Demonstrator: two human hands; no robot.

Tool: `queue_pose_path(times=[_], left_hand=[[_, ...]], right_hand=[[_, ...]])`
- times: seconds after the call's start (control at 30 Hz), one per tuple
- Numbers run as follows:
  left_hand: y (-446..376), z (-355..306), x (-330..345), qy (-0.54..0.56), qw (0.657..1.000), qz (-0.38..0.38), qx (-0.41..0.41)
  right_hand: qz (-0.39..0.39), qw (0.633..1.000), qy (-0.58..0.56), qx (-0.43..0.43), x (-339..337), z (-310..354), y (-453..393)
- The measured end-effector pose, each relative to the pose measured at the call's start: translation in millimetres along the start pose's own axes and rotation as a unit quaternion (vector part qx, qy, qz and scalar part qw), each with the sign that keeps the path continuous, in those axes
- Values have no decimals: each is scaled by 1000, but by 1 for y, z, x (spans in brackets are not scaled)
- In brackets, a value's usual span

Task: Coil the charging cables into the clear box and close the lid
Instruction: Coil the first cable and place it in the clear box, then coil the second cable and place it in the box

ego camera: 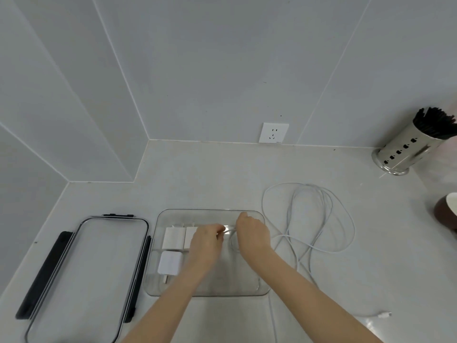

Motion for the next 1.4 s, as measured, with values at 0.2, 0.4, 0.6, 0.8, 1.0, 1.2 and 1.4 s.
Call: queue_pose_path(times=[0.2, 0.4, 0.6, 0.8, 1.0, 1.2, 1.4], left_hand=[[-3, 3, 14, -30, 998, 48, 2], [-3, 2, 17, -49, 996, 72, 14], [1, 0, 18, -77, 993, 92, 16], [6, -1, 22, -81, 990, 104, 38], [2, -11, 12, -90, 991, 93, 40], [2, -66, -1, -21, 993, 41, 112], [23, -134, 25, 29, 970, 65, 234]], right_hand=[[-2, 1000, -7, 16, 13, 2, -6], [16, 1000, 0, -9, 17, 1, -4], [13, 1000, -23, 12, 25, -1, -5], [1, 1000, 10, -4, 29, 2, -5], [12, 989, -143, -21, -6, -19, -1], [29, 875, -482, -19, -60, -95, 21], [5, 847, -530, 39, -54, -182, 39]])
Point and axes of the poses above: each hand's wrist, its own y-axis away from the middle knuckle, its own x-axis out of the palm, z = x × y, the point moved 3 cm from there along -y, towards the middle knuckle, and after that the axes turned 15 degrees about x, right-handed, at the moved point
